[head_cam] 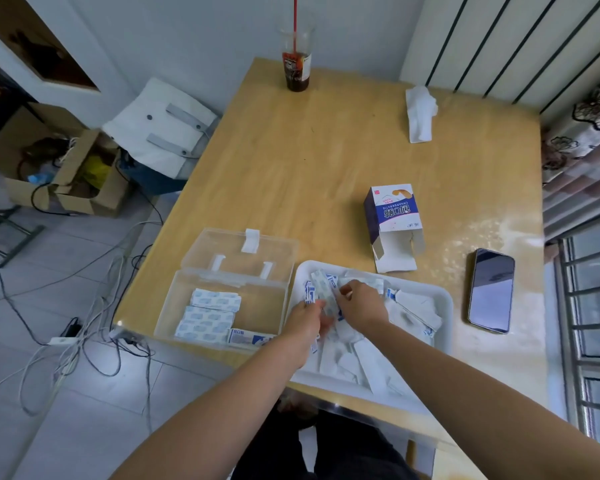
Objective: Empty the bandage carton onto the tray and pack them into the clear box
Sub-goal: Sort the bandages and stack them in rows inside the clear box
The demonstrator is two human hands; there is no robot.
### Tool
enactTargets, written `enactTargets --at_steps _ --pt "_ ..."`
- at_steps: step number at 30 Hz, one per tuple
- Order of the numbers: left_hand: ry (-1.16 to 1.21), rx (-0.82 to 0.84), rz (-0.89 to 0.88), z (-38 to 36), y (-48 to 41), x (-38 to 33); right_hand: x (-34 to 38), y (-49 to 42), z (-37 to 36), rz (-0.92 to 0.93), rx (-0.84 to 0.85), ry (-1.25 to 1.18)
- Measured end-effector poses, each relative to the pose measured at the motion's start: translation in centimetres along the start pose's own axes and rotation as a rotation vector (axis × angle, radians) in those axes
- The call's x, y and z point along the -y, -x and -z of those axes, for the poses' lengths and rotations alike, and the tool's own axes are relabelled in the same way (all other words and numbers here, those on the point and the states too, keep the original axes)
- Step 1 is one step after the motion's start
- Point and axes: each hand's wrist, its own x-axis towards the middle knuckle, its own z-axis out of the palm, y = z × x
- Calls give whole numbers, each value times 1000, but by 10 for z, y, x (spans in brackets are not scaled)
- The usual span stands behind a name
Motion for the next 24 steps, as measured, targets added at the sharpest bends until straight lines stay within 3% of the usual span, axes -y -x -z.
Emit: enactTargets --at_steps 6,14,20,24 --pt "-54 -76 -6 2 -10 9 5 -11 -7 -53 -57 -151" --pt "-15 -65 -20 4 -11 2 12 -11 -7 24 -12 -244" --pt "-51 -142 -120 -2 -9 2 -1 -5 3 -1 1 -362" --pt "-67 -71 -135 -12 -3 -3 -14 3 10 -28 -22 -495"
